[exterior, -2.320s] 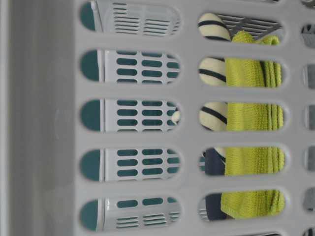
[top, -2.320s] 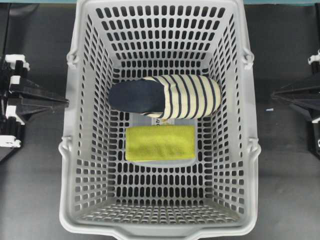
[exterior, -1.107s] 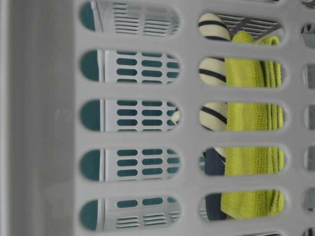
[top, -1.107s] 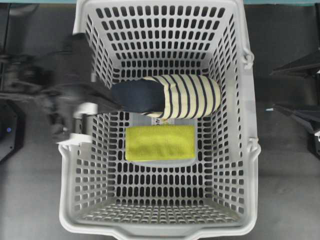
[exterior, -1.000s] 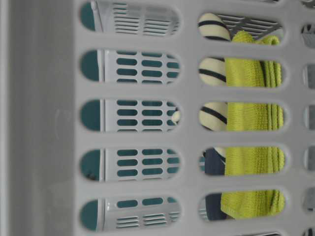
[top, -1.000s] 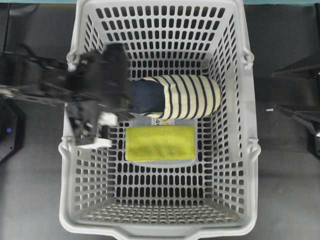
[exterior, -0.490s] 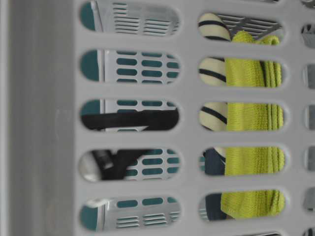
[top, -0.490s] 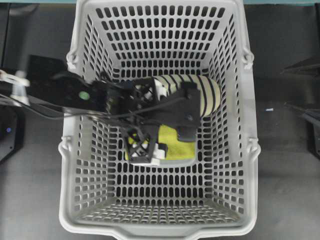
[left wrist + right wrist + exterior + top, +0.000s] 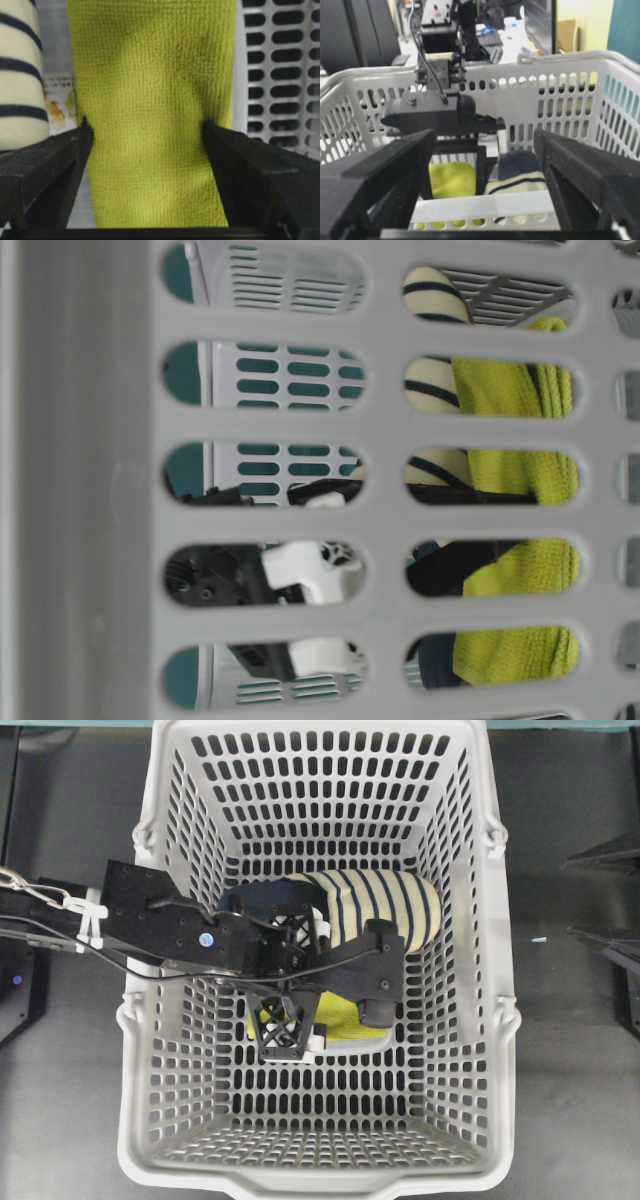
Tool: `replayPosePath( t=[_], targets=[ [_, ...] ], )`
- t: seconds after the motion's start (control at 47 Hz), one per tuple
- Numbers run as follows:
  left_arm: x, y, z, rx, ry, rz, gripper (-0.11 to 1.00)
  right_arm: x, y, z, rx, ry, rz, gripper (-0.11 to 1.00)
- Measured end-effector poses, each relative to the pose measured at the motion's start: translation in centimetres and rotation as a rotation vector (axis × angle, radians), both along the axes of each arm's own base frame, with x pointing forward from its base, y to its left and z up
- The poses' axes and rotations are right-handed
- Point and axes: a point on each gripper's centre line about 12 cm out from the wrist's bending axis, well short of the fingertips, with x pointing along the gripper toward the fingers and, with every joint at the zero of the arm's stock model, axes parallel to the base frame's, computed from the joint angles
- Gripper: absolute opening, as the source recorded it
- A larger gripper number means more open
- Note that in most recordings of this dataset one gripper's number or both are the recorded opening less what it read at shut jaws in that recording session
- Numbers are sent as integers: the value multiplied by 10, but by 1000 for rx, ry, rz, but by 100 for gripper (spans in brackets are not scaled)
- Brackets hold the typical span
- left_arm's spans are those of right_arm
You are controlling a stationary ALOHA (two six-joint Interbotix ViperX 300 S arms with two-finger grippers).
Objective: Pick up the yellow cloth from the shopping basket with the left arm.
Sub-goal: 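Close the left gripper on the yellow cloth's edge, then lift the gripped yellow cloth upward out of the basket with the left gripper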
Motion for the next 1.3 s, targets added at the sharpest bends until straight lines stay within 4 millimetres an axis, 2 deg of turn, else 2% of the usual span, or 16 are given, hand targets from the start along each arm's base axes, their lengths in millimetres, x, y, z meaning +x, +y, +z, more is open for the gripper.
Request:
replayPosePath(
  t=[0.234, 0.362, 0.447, 0.532, 0.702, 0.745, 0.851, 1.0, 1.298],
  targets=[
    [-2, 1, -4, 1, 9, 0, 84, 0, 0, -3, 0, 6, -2, 76],
    [-2, 1, -5, 2, 14, 0, 78, -1, 0, -4, 0, 9, -2, 76],
    [-2, 1, -7, 3, 17, -3, 69, -1, 0, -4, 0, 9, -2, 76],
    [-3, 1, -8, 7, 20, -8, 54, -1, -1, -4, 0, 8, -3, 76],
    [-4, -2, -7, 8, 20, -18, 17, -1, -1, -5, 0, 9, -8, 76],
    [-4, -3, -7, 8, 20, -20, 14, -1, -1, -5, 0, 9, -8, 76],
    [-3, -3, -3, 9, 11, -23, 14, -1, -2, -4, 0, 3, -12, 76],
    [1, -1, 22, 7, -38, -18, 14, -1, -3, -3, 0, -8, -17, 76],
    [2, -5, 114, 6, -68, -17, 14, -6, -3, 2, 0, -35, -19, 76]
  ],
)
